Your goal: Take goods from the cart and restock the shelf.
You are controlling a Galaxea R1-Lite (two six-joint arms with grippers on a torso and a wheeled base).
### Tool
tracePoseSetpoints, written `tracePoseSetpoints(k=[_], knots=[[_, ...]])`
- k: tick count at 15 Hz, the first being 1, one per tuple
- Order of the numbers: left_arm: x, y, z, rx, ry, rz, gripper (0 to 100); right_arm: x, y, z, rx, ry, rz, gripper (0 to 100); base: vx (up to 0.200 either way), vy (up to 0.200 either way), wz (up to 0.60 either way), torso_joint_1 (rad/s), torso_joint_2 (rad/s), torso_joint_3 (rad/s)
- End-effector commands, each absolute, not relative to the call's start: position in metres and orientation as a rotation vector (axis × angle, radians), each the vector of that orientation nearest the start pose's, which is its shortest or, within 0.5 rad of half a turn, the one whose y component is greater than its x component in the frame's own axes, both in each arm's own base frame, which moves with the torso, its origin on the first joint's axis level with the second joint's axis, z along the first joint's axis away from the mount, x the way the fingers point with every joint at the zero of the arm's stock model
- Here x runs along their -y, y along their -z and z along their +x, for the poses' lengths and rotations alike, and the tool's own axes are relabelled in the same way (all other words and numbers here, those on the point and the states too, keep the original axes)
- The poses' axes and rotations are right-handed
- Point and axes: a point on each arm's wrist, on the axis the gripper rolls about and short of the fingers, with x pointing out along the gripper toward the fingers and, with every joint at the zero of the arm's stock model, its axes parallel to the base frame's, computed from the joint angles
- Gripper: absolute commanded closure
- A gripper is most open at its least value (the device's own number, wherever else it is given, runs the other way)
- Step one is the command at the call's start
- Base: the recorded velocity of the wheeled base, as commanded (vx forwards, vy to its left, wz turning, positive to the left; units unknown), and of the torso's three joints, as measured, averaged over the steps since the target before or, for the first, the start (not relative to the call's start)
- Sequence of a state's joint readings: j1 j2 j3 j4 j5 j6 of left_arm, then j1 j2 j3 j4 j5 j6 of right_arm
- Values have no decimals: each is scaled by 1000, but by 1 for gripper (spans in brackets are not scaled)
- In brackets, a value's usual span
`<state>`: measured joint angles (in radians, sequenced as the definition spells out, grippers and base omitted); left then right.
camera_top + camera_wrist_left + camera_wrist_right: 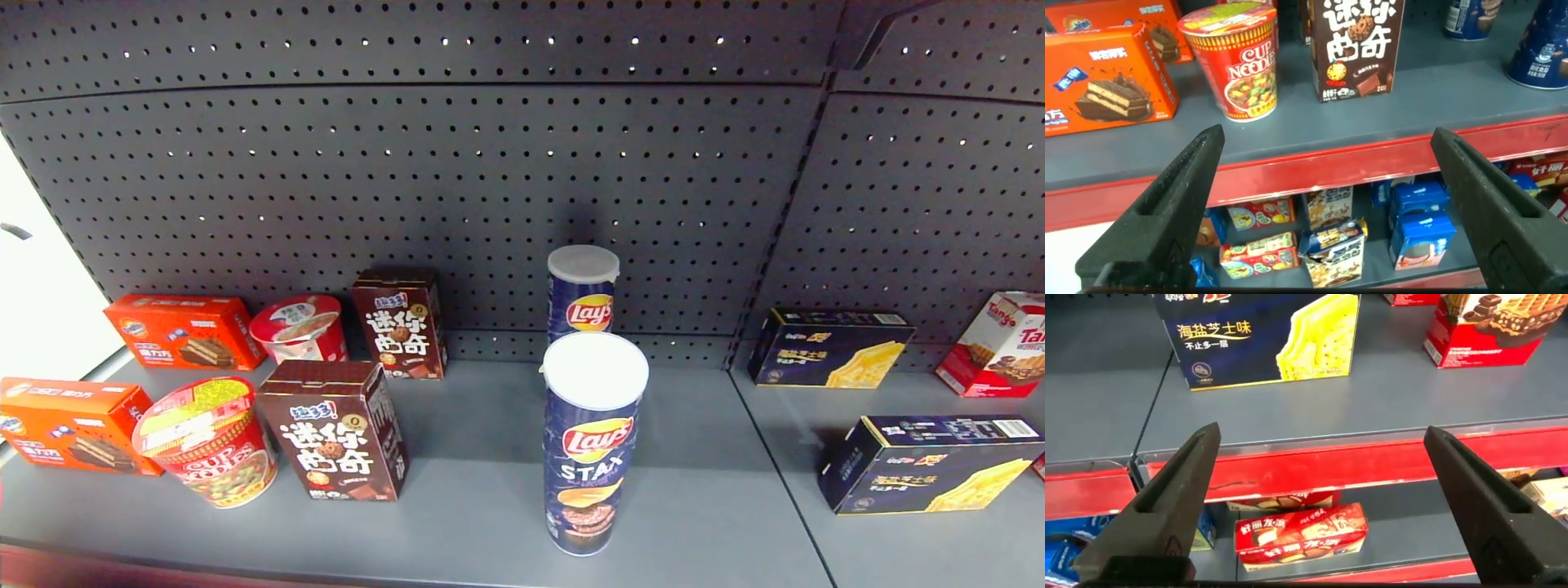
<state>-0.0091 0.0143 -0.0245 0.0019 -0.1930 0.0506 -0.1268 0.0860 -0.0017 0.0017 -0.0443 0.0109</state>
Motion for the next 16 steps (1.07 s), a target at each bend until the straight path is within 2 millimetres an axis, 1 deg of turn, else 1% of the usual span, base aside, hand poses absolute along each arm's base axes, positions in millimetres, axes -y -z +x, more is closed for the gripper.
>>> tracePoseSetpoints(k=[1, 3, 4, 6, 11, 13, 16], knots=[[4, -83, -24, 15, 202, 59, 0, -1, -77, -16, -91, 154, 12, 0, 0, 0, 0, 0, 0, 0], [4, -83, -24, 17, 194, 53, 0, 0, -78, -16, -98, 134, 13, 0, 0, 0, 0, 0, 0, 0], [4, -83, -24, 17, 194, 53, 0, 2, -77, -17, -94, -16, 5, 0, 0, 0, 0, 0, 0, 0], [4, -82, -24, 19, 197, 68, 0, 1, -76, -23, 6, 44, 14, 0, 0, 0, 0, 0, 0, 0], [3, -82, -24, 19, 155, 23, 0, 1, -76, -23, 5, 35, 11, 0, 0, 0, 0, 0, 0, 0], [3, -83, -24, 16, 153, 10, 0, 1, -76, -23, 5, 35, 9, 0, -200, 0, 0, 2, 0, 5], [3, -83, -24, 15, 153, 3, 0, 1, -76, -23, 3, 31, 9, 0, 0, 0, 0, 0, 0, 0]])
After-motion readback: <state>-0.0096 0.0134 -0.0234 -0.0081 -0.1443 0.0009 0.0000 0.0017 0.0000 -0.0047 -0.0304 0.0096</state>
